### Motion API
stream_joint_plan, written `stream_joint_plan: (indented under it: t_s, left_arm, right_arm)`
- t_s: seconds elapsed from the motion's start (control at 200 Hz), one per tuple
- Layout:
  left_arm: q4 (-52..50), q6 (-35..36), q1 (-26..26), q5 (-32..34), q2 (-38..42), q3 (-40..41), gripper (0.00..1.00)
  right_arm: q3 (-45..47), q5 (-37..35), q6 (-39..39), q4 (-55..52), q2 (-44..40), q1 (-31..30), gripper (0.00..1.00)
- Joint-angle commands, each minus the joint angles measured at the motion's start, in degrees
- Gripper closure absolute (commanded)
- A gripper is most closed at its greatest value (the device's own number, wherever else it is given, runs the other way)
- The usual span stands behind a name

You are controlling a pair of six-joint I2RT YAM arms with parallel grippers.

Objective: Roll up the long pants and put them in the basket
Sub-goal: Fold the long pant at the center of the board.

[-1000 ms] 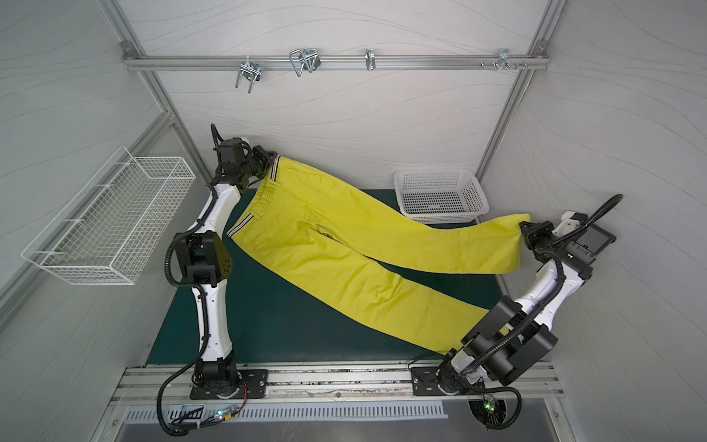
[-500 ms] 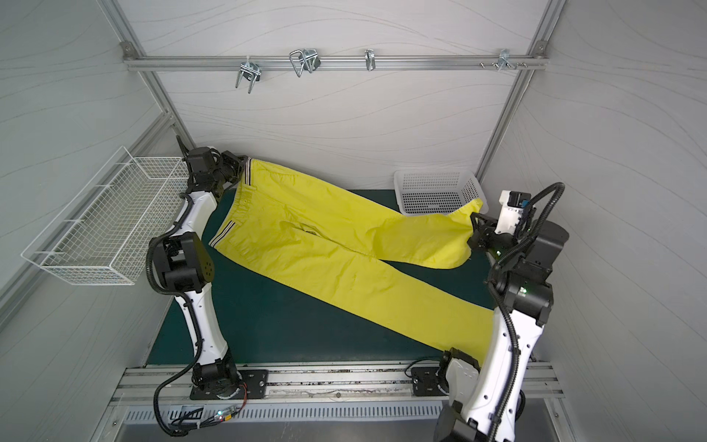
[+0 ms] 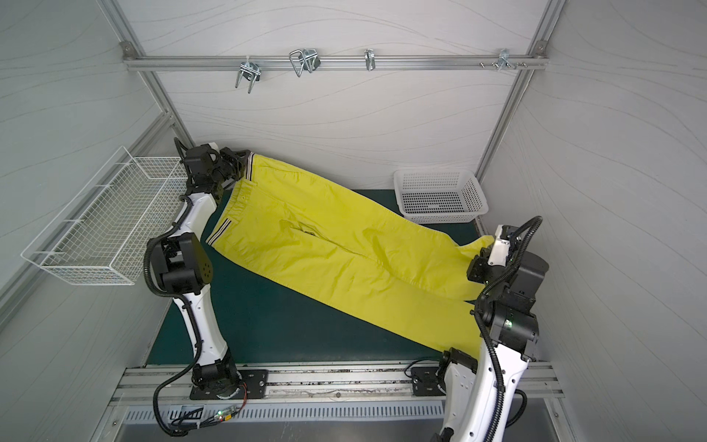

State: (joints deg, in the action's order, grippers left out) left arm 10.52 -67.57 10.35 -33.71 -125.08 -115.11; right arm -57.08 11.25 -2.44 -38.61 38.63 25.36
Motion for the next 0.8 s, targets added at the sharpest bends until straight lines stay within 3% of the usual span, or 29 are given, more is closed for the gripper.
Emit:
stream_joint_plan:
  t_s: [0.0,0.095,0.265,0.425,0.56,0.795]
  left_arm:
    - [4.1,-1.5,-2.2,-2.3,-2.7,-8.4,1.0]
    - [2.1,-1.9,-4.0,-1.7,-5.8,-13.9,1.0]
    - [0.8,-5.9,-5.9,-0.7,-12.0,-22.3,1.0]
    - [0.9,-7.6,-6.3,-0.1,-13.7,-24.1,1.0]
    - [1.3,-9.0,-7.4,1.0,-15.4,-26.4,1.0]
    - [6.7,-16.6,-8.2,-0.8,-18.6,-33.6,1.0]
  right_arm:
    - [-0.6,-1.5,2.1,2.0,1.9,2.8,1.0]
    - [-1.5,1.4,3.5,4.1,5.7,5.1,1.0]
    - [-5.9,15.0,10.2,8.8,18.3,11.5,1.0]
    - [-13.6,19.4,11.8,7.7,29.1,15.2,1.0]
    - [-19.1,29.8,18.2,9.5,36.8,21.8,1.0]
    - [-25.2,33.2,15.7,6.9,38.6,22.0,1.0]
